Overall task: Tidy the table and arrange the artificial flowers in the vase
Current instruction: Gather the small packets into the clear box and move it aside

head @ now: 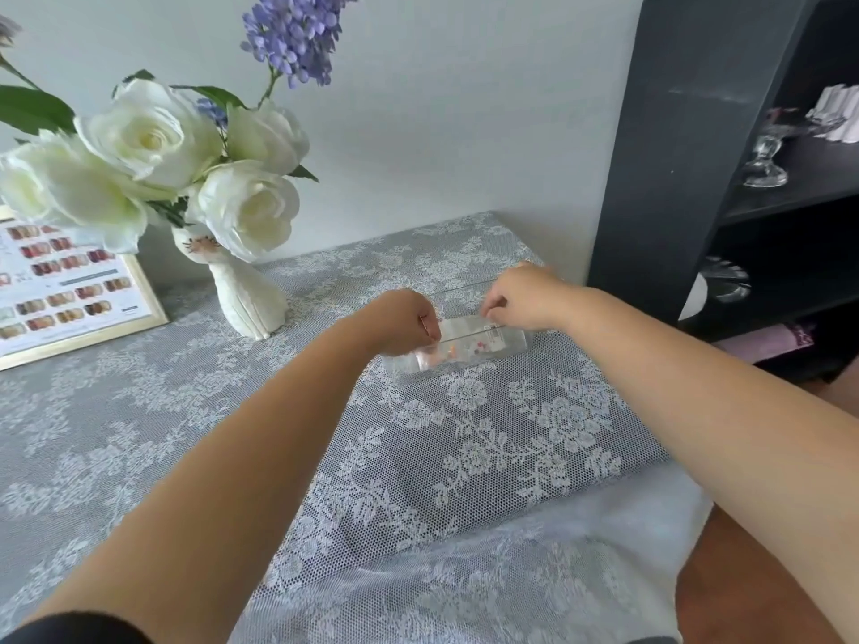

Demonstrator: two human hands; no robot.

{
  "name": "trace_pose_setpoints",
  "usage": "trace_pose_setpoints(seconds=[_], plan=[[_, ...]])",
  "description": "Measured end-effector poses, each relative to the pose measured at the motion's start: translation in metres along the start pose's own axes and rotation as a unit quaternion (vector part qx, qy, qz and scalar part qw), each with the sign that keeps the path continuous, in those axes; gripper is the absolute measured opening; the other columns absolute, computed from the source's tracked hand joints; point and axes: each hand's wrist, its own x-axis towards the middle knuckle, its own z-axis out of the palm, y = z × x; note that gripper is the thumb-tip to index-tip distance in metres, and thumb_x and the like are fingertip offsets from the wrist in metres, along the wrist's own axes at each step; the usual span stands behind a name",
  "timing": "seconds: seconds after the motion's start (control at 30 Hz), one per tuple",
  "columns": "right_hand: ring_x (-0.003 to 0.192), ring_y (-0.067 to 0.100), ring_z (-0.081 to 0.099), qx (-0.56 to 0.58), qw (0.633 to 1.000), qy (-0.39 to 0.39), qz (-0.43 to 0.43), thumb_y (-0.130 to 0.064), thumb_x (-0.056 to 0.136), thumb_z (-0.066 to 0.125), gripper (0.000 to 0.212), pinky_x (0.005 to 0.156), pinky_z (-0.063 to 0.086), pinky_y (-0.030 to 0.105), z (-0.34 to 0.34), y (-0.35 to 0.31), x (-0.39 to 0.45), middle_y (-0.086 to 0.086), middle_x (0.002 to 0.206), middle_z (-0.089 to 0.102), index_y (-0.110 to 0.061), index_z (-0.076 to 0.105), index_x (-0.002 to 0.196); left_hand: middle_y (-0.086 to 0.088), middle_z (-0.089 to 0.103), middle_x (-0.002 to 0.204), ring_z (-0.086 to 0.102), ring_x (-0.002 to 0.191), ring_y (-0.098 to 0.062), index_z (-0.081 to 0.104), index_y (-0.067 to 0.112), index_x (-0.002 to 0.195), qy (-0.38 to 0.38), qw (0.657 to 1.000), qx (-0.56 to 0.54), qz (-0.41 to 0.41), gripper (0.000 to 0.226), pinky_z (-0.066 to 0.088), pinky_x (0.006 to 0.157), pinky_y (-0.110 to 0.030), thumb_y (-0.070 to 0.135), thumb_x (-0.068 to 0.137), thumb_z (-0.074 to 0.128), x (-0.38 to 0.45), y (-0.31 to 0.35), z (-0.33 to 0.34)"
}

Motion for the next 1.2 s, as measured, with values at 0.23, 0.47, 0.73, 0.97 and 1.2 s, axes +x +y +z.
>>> trace_pose_setpoints(seconds=[0.23,0.47,0.73,0.97,1.2], plan=[[0.097,0.014,0.058,-0.009,1.000,0.016,-0.002,-0.025,0.095,0.050,0.027,0.100,0.038,0.044,-0.003,-0.003,-0.004,-0.014,0.113,0.069,-0.034,0.071,0.107,0.004,0.072,0.110,0.064,0.099,-0.013,0.074,0.019,0.106,-0.036,0.997,0.071,0.017,0.018,0.042,0.101,-0.034,0.019,0.091,0.064,0.001,0.003,-0.004],[0.127,0.023,0.040,0.080,0.988,0.133,0.005,-0.032,0.090,0.057,0.029,0.106,0.029,0.043,0.002,0.005,-0.018,0.002,0.134,0.049,-0.034,0.063,0.119,0.002,0.063,0.130,0.061,0.111,-0.015,0.065,0.021,0.123,0.129,0.991,-0.046,-0.005,0.033,0.044,0.098,-0.035,0.027,0.090,0.066,-0.040,-0.017,-0.010],[0.110,0.015,0.057,0.251,0.951,0.137,0.118,-0.029,0.094,0.053,0.052,0.091,0.044,0.027,0.028,0.015,-0.037,0.003,0.148,0.042,-0.020,0.039,0.144,0.005,0.051,0.143,0.067,0.080,-0.021,0.043,0.023,0.145,0.187,0.934,-0.282,-0.119,0.060,0.057,0.060,-0.028,0.035,0.091,0.065,-0.079,-0.027,0.037],[0.119,0.021,0.055,0.340,0.921,0.112,0.151,-0.025,0.094,0.050,0.054,0.102,0.044,0.043,0.028,0.014,-0.044,0.004,0.147,0.044,-0.019,0.036,0.145,0.001,0.051,0.144,0.067,0.103,-0.015,0.047,0.020,0.142,0.226,0.914,-0.312,-0.126,0.055,0.059,0.078,-0.037,0.034,0.092,0.064,-0.080,-0.017,0.051],[0.116,0.025,0.052,0.244,0.937,0.208,0.136,-0.026,0.092,0.050,0.047,0.105,0.039,0.042,0.021,-0.008,-0.038,0.012,0.145,0.043,-0.019,0.048,0.139,0.004,0.055,0.139,0.057,0.071,-0.004,0.046,0.028,0.142,0.250,0.897,-0.337,-0.139,0.055,0.050,0.047,-0.013,0.041,0.091,0.063,-0.094,-0.037,0.048]])
